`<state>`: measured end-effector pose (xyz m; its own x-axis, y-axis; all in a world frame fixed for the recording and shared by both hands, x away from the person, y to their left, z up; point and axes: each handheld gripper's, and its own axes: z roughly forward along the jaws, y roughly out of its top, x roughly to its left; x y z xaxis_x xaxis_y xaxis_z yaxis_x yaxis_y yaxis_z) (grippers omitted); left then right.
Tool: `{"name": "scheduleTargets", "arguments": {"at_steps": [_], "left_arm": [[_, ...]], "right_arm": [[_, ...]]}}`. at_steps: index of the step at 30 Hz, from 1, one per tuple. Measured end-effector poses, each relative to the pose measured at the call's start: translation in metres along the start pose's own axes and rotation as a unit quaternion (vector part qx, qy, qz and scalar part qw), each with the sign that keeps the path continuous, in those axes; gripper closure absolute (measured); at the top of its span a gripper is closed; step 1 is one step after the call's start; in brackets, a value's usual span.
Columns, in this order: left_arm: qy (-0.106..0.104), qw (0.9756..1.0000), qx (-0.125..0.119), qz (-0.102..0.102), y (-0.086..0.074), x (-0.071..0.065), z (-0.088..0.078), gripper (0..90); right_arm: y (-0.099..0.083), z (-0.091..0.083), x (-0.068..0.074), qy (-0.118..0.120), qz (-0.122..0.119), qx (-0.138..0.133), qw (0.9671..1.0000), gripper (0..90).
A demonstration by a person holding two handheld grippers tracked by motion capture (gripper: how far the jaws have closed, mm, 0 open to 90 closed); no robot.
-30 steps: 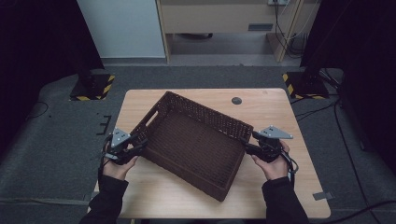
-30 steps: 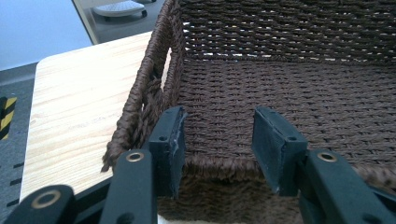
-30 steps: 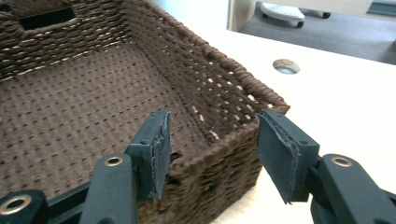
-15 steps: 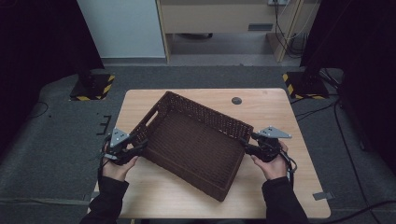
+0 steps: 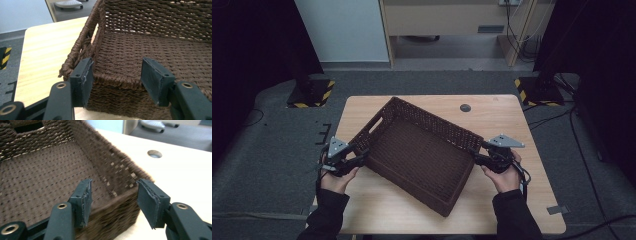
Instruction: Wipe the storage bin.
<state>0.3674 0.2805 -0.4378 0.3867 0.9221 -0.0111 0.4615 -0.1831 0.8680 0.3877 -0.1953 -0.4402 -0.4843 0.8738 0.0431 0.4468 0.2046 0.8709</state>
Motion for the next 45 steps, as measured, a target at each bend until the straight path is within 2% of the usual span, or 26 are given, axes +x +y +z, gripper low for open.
{"name": "scheduleTargets", "arguments": {"at_steps": [7, 9, 11, 14, 16, 20, 24, 26, 27, 30, 31, 35, 38, 42, 45], "left_arm": [[-0.004, 0.9999, -0.01, -0.011, -0.001, 0.006, 0.004, 41.7], [-0.007, 0.9998, -0.01, -0.017, -0.001, 0.005, 0.002, 41.8], [-0.02, 0.9996, -0.007, -0.02, -0.001, -0.001, -0.001, 42.5], [-0.024, 0.9997, -0.004, -0.011, -0.001, -0.009, 0.0, 41.4], [-0.014, 0.9999, -0.005, -0.006, -0.001, -0.012, 0.002, 39.6], [-0.018, 0.9998, -0.008, -0.008, -0.001, -0.008, 0.004, 40.5], [-0.017, 0.9998, -0.008, -0.008, 0.001, -0.004, 0.009, 41.4], [-0.012, 0.9999, -0.011, -0.005, 0.001, -0.003, 0.011, 41.4], [-0.014, 0.9998, -0.011, -0.006, 0.002, -0.002, 0.011, 41.4], [-0.015, 0.9998, -0.008, -0.009, 0.002, -0.003, 0.009, 41.6], [-0.016, 0.9998, -0.007, -0.008, 0.002, -0.004, 0.008, 41.5], [-0.027, 0.9996, -0.005, 0.003, 0.002, -0.013, 0.003, 40.5], [-0.033, 0.9994, 0.0, 0.007, 0.002, -0.019, 0.005, 40.3], [-0.03, 0.9995, 0.0, 0.01, 0.002, -0.019, 0.01, 39.9], [-0.024, 0.9996, -0.003, 0.014, 0.004, -0.017, 0.014, 41.0]], "right_arm": [[-0.004, 0.006, -0.001, -0.015, -0.009, -0.002, 0.9998, 43.4], [-0.004, 0.005, -0.001, -0.01, 0.002, 0.003, 0.9999, 43.8], [-0.005, 0.004, -0.002, -0.005, 0.009, 0.001, 0.9999, 44.1], [-0.006, 0.003, -0.002, -0.002, 0.013, 0.003, 0.9999, 44.3], [-0.006, 0.001, -0.001, -0.004, 0.011, 0.004, 0.9999, 44.1], [-0.002, -0.001, -0.002, -0.002, -0.003, 0.009, 1.0, 45.6], [0.0, 0.002, -0.006, -0.025, -0.01, -0.013, 0.9996, 46.6], [0.0, 0.005, -0.008, -0.028, -0.008, -0.01, 0.9995, 48.6], [-0.001, 0.008, -0.01, -0.028, -0.007, -0.006, 0.9996, 50.1], [-0.002, 0.011, -0.01, -0.007, 0.001, -0.003, 1.0, 58.5], [-0.002, 0.011, -0.008, -0.014, -0.006, -0.003, 0.9999, 58.9], [-0.003, 0.005, -0.006, -0.011, -0.003, 0.006, 0.9999, 59.8], [-0.005, -0.001, 0.0, -0.013, -0.005, 0.012, 0.9998, 59.4], [-0.004, -0.004, 0.001, -0.008, -0.014, 0.019, 0.9997, 57.3], [-0.002, 0.001, -0.003, 0.0, -0.016, 0.006, 0.9999, 57.5]]}}
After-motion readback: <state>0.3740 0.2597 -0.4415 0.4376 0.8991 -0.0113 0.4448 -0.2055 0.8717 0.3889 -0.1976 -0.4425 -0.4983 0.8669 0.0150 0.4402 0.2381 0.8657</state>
